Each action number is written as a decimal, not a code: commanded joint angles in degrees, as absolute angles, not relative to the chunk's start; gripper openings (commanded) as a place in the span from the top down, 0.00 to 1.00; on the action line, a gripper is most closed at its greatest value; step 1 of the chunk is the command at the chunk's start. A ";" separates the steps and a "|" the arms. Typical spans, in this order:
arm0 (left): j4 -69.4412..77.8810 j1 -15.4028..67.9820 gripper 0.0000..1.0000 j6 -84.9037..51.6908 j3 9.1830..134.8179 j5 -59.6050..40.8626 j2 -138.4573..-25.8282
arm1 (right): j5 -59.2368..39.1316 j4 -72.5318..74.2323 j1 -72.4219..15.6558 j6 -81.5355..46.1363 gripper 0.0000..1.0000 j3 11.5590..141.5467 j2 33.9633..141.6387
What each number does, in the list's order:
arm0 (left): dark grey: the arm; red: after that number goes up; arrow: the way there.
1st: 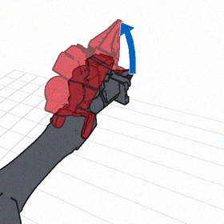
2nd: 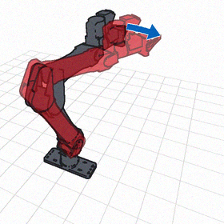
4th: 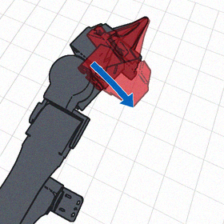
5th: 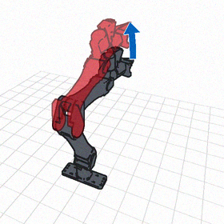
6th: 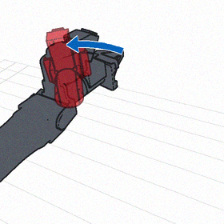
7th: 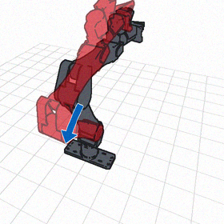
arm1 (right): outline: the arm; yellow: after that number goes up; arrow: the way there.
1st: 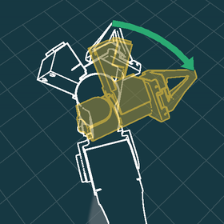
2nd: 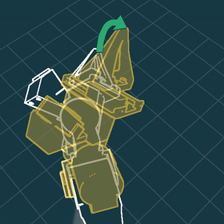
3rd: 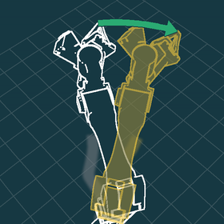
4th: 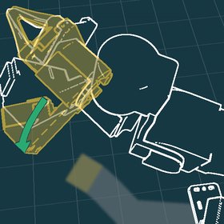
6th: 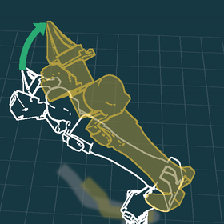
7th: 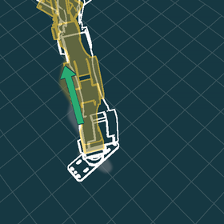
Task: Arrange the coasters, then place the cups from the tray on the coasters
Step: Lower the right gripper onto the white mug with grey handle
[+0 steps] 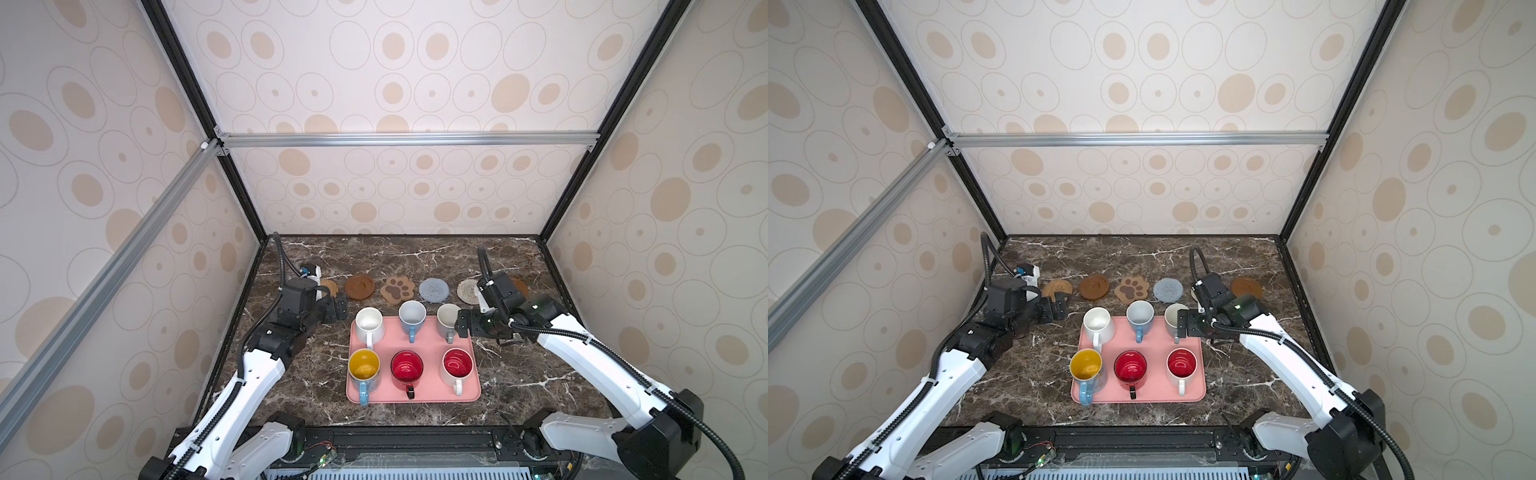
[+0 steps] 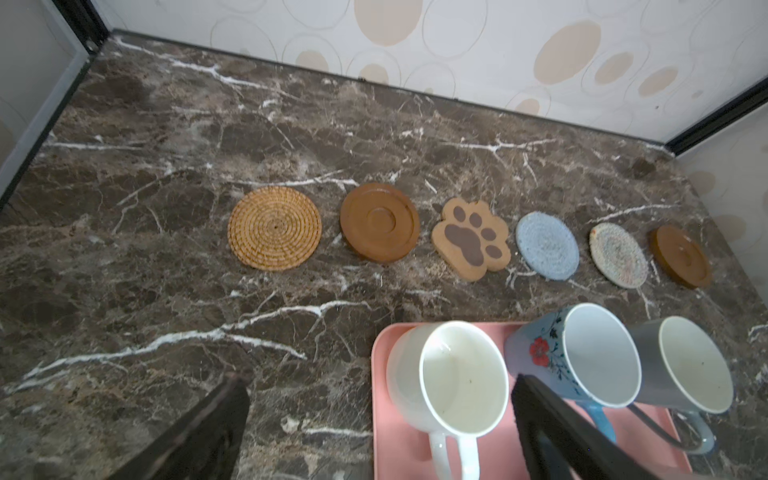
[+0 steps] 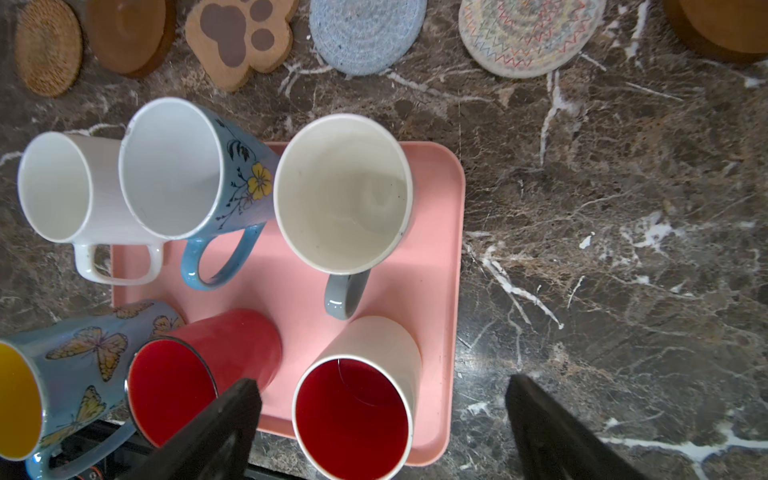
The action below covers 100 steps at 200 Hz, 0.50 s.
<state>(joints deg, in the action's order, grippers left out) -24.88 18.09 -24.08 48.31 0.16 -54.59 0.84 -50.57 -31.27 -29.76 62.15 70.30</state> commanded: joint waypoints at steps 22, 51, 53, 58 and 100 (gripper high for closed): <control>-28.53 19.06 0.00 -25.77 46.38 1.15 -50.05 | 3.60 -50.88 -35.25 -32.72 0.05 61.60 71.19; -28.07 19.66 0.00 -27.41 44.20 -0.52 -49.53 | 4.68 -50.27 -36.53 -34.66 0.07 61.16 72.32; -27.98 19.66 0.00 -27.46 44.10 -0.53 -49.47 | 4.77 -50.27 -36.69 -34.77 0.07 61.21 72.48; -27.58 19.73 0.00 -27.63 43.83 -0.53 -49.28 | 4.98 -50.21 -36.95 -35.10 0.07 61.19 72.73; -23.79 20.54 0.00 -29.95 42.52 -1.65 -49.28 | 7.52 -50.01 -39.02 -37.06 0.09 61.61 76.20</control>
